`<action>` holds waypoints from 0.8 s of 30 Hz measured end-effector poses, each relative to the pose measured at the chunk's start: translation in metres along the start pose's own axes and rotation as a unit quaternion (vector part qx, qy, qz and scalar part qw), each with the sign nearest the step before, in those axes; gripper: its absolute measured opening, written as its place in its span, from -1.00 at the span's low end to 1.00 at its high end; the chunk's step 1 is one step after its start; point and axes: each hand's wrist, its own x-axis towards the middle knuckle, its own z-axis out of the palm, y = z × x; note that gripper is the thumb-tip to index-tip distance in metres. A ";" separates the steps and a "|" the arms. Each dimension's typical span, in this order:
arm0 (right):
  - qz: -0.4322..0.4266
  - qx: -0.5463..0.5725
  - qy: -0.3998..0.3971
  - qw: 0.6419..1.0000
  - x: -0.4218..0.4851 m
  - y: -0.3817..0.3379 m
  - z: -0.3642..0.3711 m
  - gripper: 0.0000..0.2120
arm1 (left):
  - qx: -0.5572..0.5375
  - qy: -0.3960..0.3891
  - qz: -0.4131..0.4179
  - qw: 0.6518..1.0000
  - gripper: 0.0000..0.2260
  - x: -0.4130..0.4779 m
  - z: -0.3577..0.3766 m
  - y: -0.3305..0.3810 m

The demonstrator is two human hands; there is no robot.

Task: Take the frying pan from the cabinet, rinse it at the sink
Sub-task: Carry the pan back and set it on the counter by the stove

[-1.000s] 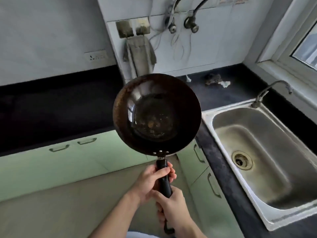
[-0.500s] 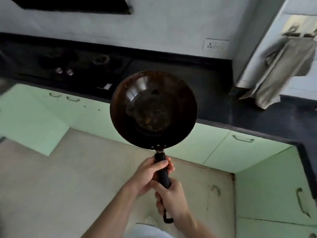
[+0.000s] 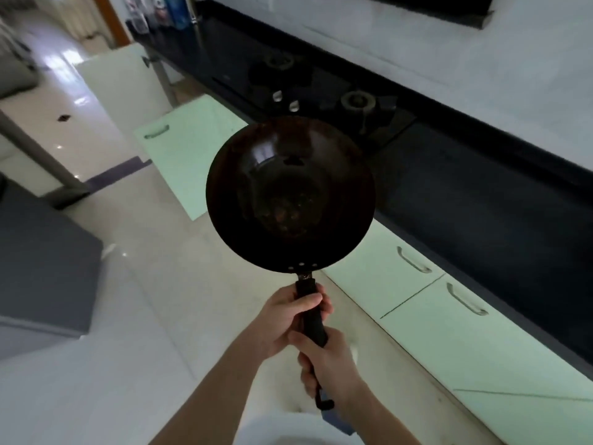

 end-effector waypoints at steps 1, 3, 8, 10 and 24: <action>0.012 -0.003 -0.017 1.000 0.011 -0.007 0.003 -0.82 | -0.006 0.007 0.007 1.000 -0.88 0.004 -0.007 0.007; 0.044 -0.003 -0.062 0.997 0.034 -0.023 0.009 -0.80 | -0.013 0.026 0.020 0.999 -0.89 0.015 -0.021 0.020; 0.123 0.041 -0.193 0.973 0.095 -0.069 0.022 -0.74 | -0.025 0.066 0.048 0.996 -0.84 0.047 -0.052 0.070; 0.140 0.042 -0.211 0.967 0.120 -0.088 0.030 -0.66 | -0.020 0.078 0.059 0.995 -0.83 0.059 -0.061 0.093; 0.074 -0.205 -0.245 0.945 0.247 -0.186 0.119 -0.58 | -0.115 0.199 0.159 0.960 -0.80 0.107 -0.152 0.194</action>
